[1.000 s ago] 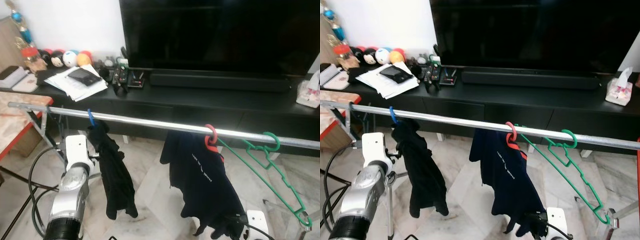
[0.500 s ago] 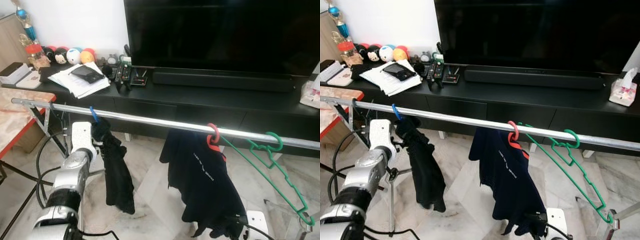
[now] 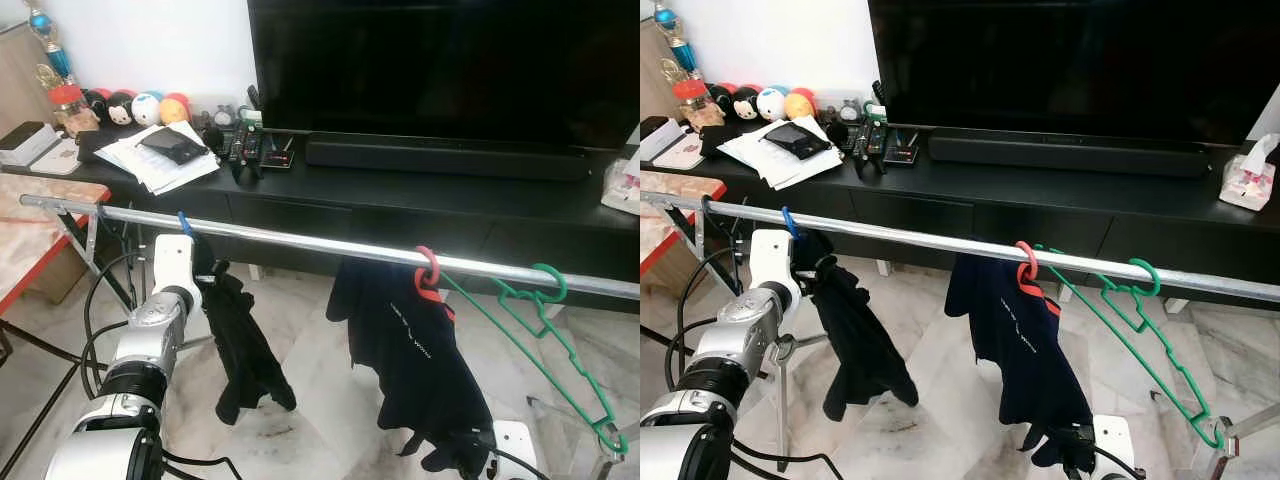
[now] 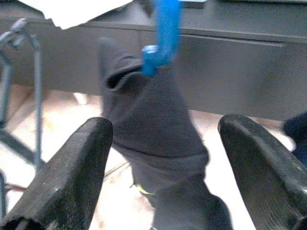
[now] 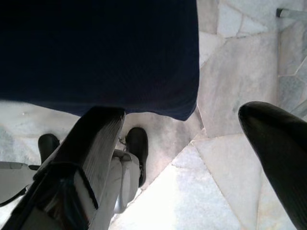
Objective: Hang hanger
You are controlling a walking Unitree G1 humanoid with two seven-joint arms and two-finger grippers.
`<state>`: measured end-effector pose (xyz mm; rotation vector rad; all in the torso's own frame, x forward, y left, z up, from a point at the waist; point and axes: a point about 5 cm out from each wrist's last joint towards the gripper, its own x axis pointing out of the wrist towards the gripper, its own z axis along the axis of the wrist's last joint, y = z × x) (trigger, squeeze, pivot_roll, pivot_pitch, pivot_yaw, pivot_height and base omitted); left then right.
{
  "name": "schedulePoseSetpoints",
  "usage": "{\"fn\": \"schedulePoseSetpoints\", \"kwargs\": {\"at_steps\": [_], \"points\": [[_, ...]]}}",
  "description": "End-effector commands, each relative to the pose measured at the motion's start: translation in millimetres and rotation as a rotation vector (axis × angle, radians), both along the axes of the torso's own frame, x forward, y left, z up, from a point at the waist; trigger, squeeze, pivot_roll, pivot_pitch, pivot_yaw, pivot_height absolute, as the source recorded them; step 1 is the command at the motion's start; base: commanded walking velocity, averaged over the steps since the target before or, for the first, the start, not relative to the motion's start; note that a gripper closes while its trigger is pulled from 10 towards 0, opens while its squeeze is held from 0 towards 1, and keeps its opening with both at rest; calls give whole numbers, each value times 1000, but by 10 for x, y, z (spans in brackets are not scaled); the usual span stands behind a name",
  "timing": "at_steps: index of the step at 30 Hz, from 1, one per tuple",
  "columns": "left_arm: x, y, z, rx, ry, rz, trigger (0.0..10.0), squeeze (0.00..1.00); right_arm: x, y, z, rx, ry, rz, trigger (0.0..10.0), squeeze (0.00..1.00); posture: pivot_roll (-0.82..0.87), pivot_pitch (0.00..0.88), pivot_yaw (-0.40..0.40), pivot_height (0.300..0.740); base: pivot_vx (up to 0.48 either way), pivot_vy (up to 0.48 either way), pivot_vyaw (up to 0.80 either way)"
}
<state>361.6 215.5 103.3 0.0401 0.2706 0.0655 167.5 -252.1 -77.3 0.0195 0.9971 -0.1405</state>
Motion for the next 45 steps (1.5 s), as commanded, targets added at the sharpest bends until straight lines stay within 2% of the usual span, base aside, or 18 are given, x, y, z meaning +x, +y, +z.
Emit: {"fn": "schedulePoseSetpoints", "kwargs": {"at_steps": [1, 8, 10, 14, 23, 24, 25, 27, 28, 45], "points": [[16, 70, 35, 29, -6, 36, 10000, 0, -11, 3, -6, 3, 4, -1, 10000, 0, -95, 18, 25, 740, 0, 0, 0], [24, 41, -38, 13, 44, 32, 10000, 0, -11, 4, -6, 3, 3, -6, 10000, 0, -95, 18, 25, 740, 0, 0, 0], [34, -14, -57, -16, 55, -9, 10000, 0, -11, 3, -6, 3, 3, -7, 10000, 0, -95, 18, 25, 740, 0, 0, 0], [40, -57, -87, -14, 87, -43, 10000, 0, -10, 0, -5, 3, 2, -7, 10000, 0, -102, 20, 27, 740, 0, 0, 0], [27, 4, -118, 1, 98, 10, 10000, 0, -9, 0, -4, 2, 2, -3, 10000, 0, -102, 20, 27, 740, 0, 0, 0], [26, 5, -120, 1, 99, 8, 8196, 0, -9, 0, -4, 2, 2, -4, 10000, 0, -102, 20, 27, 740, 0, 0, 0], [24, 7, -125, 0, 102, 5, 4000, 0, -10, 1, -5, 3, 3, -4, 10000, 0, -104, 22, 26, 740, 0, 0, 0], [21, 11, -132, 0, 106, 5, 3686, 0, -10, 2, -5, 3, 3, -4, 10000, 0, -104, 22, 26, 740, 0, 0, 0], [17, 10, -141, 1, 111, 3, 0, 0, -10, 2, -5, 3, 3, -4, 10000, 0, -104, 22, 26, 740, 0, 0, 0], [-23, -3, -233, -49, 160, 5, 0, 0, -9, 3, -5, 4, 3, -2, 10000, 0, -105, 17, 25, 740, 0, 0, 0]]}}
